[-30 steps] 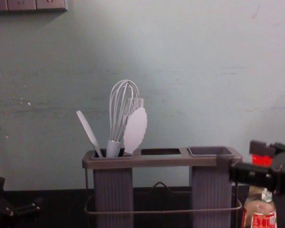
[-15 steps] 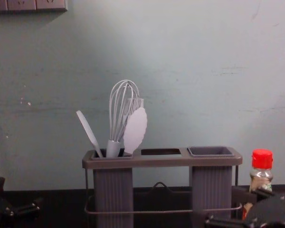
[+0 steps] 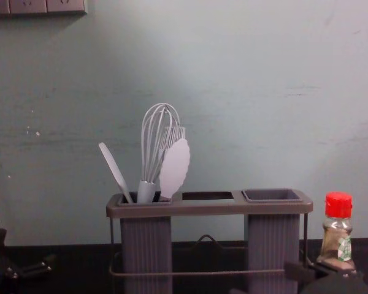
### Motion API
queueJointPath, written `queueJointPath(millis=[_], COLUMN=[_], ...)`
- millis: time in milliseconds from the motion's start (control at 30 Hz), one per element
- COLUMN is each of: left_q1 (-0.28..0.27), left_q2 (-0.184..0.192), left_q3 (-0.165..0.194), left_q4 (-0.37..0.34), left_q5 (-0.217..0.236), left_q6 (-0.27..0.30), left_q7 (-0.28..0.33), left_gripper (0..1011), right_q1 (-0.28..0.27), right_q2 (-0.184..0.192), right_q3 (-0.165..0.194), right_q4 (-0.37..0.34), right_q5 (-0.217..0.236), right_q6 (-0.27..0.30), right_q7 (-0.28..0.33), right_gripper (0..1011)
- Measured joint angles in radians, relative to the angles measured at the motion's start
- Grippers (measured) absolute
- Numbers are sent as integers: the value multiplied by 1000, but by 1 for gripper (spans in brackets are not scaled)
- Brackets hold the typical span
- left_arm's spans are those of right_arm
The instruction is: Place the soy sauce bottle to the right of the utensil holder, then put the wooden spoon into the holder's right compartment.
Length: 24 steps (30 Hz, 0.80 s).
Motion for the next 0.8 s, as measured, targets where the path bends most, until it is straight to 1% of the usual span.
queueJointPath(millis=[100, 800], left_q1=[0, 0], left_q2=[0, 0], left_q3=[0, 0], left_q4=[0, 0], left_q5=[0, 0], left_q6=[0, 0], left_q7=[0, 0], left_gripper=[1011, 1011], right_q1=[0, 1], right_q2=[-9, -3], right_q3=[4, 4], right_q4=[8, 6], right_q5=[8, 7], right_q6=[-5, -6], right_q7=[15, 11], right_gripper=[1003, 1002])
